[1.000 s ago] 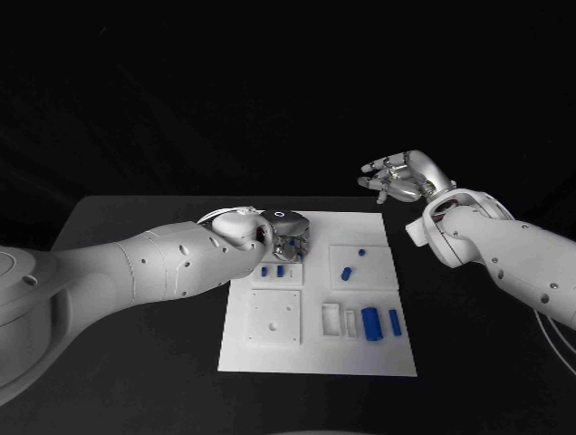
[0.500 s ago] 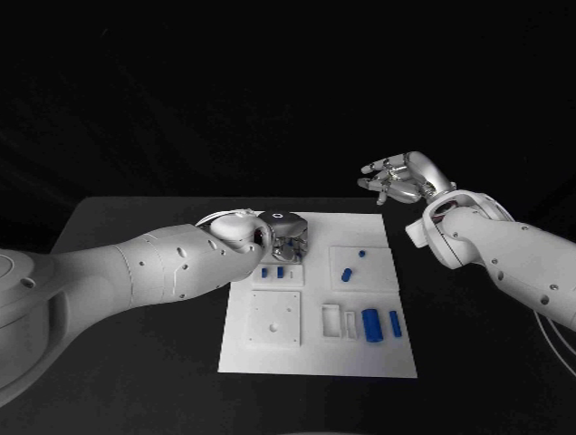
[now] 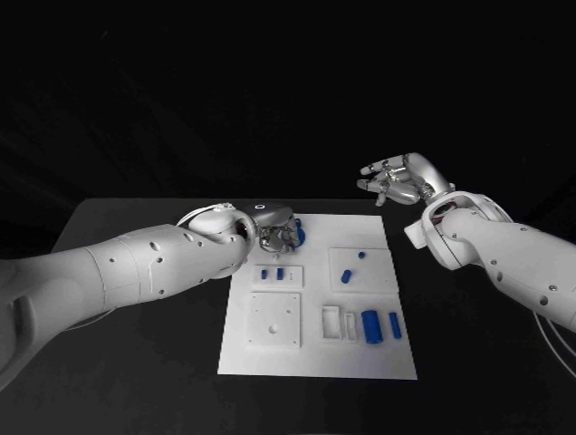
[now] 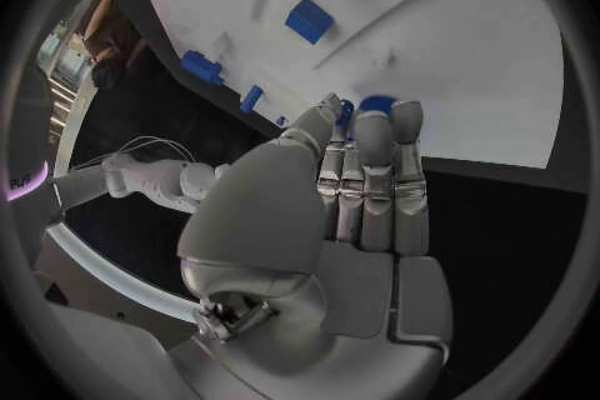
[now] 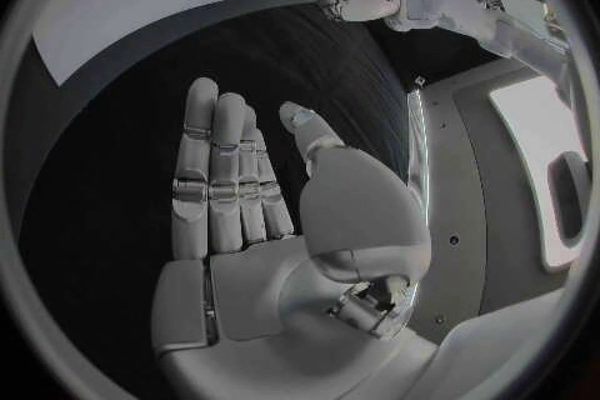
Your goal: Assemble the parts on the task board
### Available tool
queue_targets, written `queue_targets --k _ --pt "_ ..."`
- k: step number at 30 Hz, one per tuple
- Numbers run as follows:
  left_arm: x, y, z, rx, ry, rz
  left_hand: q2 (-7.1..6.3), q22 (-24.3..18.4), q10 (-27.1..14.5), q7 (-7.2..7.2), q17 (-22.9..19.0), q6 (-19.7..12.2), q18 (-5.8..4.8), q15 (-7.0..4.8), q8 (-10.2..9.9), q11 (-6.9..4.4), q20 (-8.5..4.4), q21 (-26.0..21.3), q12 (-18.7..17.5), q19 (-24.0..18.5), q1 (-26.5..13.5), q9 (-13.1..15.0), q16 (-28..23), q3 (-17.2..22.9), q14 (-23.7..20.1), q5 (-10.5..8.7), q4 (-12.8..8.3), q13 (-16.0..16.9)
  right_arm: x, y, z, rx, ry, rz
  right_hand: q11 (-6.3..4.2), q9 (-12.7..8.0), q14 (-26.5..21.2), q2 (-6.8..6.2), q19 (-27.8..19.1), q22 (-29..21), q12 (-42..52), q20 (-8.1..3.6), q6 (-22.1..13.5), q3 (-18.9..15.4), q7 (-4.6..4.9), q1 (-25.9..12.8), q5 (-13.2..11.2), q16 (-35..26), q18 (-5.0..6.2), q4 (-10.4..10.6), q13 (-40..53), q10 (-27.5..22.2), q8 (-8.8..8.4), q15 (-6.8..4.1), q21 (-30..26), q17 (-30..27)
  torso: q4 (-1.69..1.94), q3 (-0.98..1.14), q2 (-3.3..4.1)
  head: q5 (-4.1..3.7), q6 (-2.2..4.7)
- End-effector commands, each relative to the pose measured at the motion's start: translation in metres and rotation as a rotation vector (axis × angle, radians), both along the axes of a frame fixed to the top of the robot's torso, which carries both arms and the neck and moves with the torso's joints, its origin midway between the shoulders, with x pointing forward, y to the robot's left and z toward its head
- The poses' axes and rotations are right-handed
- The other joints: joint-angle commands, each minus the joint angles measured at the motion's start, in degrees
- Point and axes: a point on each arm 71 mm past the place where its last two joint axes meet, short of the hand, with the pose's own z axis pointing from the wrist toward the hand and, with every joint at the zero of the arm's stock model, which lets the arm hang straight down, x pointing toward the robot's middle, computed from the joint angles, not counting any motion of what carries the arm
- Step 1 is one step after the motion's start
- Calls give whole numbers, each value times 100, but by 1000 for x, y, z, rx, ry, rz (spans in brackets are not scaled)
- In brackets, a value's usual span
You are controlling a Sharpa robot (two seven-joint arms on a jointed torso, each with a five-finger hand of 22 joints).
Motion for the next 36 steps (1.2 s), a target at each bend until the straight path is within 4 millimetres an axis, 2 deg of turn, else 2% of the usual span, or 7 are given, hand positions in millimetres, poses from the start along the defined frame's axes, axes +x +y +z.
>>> queue_targets --k 1,7,9,14,23,36 --pt "-2 3 6 -81 41 28 25 113 -44 -11 -8 -35 57 3 -3 2 -17 13 18 -25 -15 -6 -14 -3 -26 19 -31 8 0 0 1 1 -8 8 1 -7 31 21 44 -5 -30 15 13 -35 30 -30 -18 -20 -38 -4 -5 37 -15 9 34 5 4 -1 -3 5 3" --pt "-6 16 11 -88 64 45 18 114 -46 -10 -10 -39 60 4 -3 3 -13 14 18 -29 -18 -6 -19 4 -24 14 -42 8 -1 -3 1 -2 -7 3 1 -7 31 21 44 -5 -30 15 13 -35 30 -30 -18 -20 -38 -4 -5 37 -15 9 34 5 5 7 -3 -4 5" --pt "-7 20 11 -84 69 48 18 114 -46 -10 -10 -39 60 4 -3 3 -13 14 18 -29 -18 -6 -19 4 -24 14 -42 8 -1 -4 1 -3 -7 1 1 -7 31 21 44 -5 -30 15 13 -35 30 -30 -18 -20 -38 -4 -5 37 -15 9 34 5 10 5 -3 -11 -4" --pt "-9 26 12 -71 70 48 -6 115 -47 -12 -12 -39 57 6 -2 1 -10 14 19 -42 -16 -6 -27 -11 -35 -24 -43 9 0 -5 1 -4 -6 -1 1 -7 31 21 44 -5 -30 15 13 -35 30 -30 -18 -20 -38 -4 -5 37 -15 9 34 5 -6 1 4 12 1" --pt "-8 28 10 -26 32 34 -7 115 -51 -12 -10 -39 54 7 -2 3 -10 16 18 -44 -19 -7 -27 -25 -35 -30 -28 8 0 -4 0 -3 -5 2 -1 -7 35 19 48 -48 -29 14 18 -28 29 -18 -9 -34 -39 -10 -15 40 -16 7 43 17 -10 4 4 33 -8" --pt "-7 34 2 17 28 42 -21 117 -63 -9 -10 -53 51 9 -4 6 -8 20 18 -63 22 -9 -35 -35 -46 -39 -20 8 0 -5 1 -4 -5 1 -4 -9 41 13 52 -57 -29 11 20 -18 30 2 -9 -36 -38 -33 -20 45 -16 5 49 22 -11 2 4 22 -24"
